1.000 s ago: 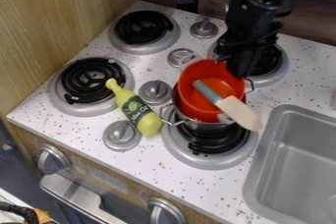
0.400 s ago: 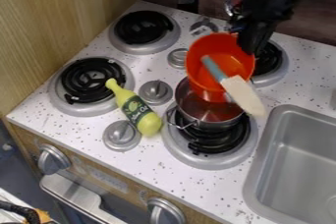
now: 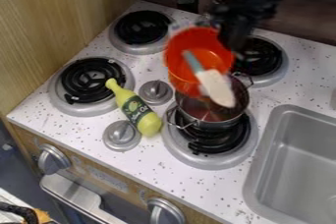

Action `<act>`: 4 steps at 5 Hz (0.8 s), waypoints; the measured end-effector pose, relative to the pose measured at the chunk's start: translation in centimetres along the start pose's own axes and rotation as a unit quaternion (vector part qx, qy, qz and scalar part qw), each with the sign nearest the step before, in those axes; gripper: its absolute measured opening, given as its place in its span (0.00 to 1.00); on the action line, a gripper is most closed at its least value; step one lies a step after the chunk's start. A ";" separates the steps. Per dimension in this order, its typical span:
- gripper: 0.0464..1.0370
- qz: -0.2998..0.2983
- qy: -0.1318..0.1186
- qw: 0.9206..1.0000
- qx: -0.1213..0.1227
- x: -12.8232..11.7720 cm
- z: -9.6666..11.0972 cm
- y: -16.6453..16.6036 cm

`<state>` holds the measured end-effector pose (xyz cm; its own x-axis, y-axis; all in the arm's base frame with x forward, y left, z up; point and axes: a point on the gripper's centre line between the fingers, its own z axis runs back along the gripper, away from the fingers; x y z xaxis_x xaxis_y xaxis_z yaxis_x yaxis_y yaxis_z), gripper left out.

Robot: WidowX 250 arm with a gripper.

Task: Removed the red cooking pot from the cooking gas

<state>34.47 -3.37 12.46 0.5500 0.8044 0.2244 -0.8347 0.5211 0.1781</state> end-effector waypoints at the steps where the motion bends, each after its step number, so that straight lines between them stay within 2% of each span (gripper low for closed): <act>1: 0.01 -0.018 -0.010 1.000 -0.008 1.6 -1.1 1.6; 2: 0.01 -0.029 -0.019 0.999 -0.026 3.7 -2.3 2.8; 4: 0.01 -0.040 -0.043 0.995 -0.083 7.1 -3.4 2.7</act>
<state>36.08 4.73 11.28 0.6096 0.7343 0.2986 -0.7767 0.6286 0.0401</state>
